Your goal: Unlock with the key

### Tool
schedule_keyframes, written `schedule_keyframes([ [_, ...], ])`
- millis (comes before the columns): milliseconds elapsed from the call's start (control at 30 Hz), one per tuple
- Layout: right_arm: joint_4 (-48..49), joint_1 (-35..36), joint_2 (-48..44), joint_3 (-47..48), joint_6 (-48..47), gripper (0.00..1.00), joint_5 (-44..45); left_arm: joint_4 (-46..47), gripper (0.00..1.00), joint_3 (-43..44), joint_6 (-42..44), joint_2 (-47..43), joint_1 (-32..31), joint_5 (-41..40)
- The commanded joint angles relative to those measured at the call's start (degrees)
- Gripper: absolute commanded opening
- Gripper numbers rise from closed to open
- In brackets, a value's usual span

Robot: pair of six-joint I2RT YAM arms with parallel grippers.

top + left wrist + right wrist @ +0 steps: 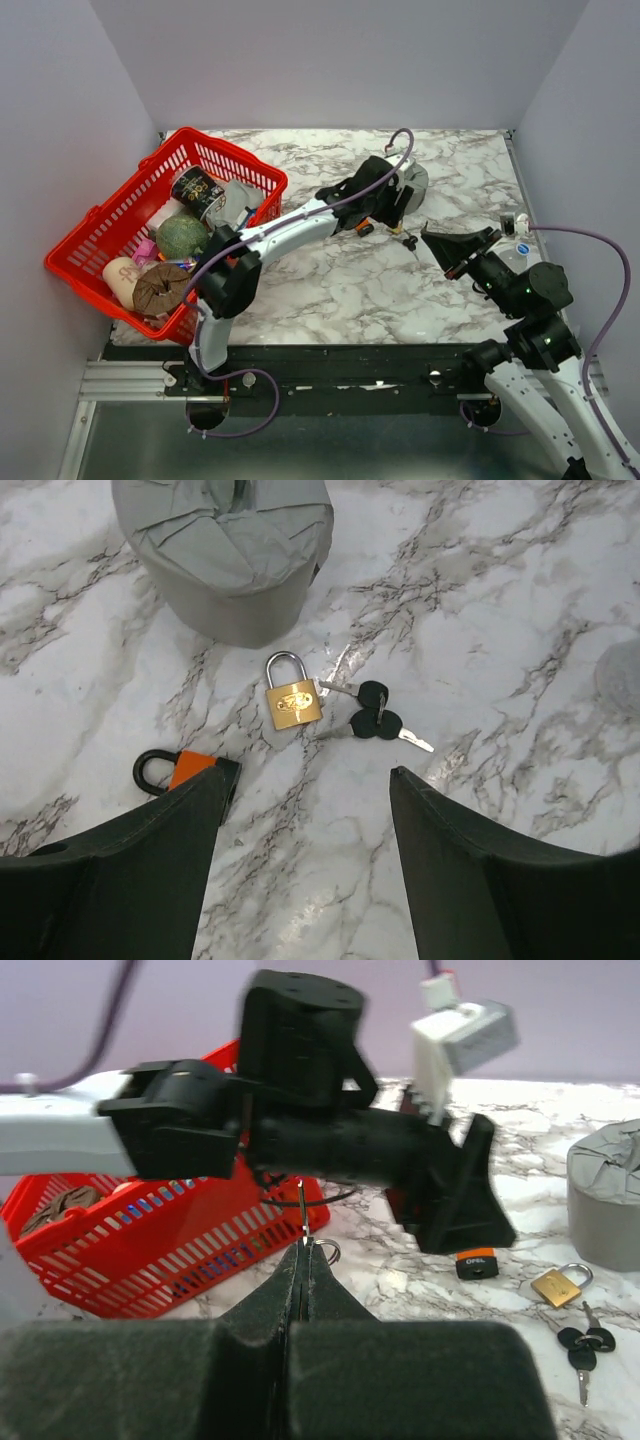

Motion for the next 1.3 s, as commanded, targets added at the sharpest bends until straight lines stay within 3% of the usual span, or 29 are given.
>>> schedule_keyframes([
  [0,-1.4,-0.1,-3.9,-1.2,1.9,0.01,1.4,-6.4,0.76,11.5,5.5,9.8,-0.4,0.4],
  [600,-1.2,-0.1,-6.6,-2.3,3.2,0.01,-0.5,-10.2,0.77,27.7,5.7,29.8,-0.9,-1.5],
  [933,-1.4,-0.1,-7.0,-2.4,2.9,0.01,-0.2,-11.3,0.77,29.1,4.0,33.2,-0.9,-6.8],
  [1267,-1.3,-0.1,-5.7,-2.4,2.6,0.01,-0.1,-11.4,0.6,27.5,1.6,33.4,-0.8,-6.2],
])
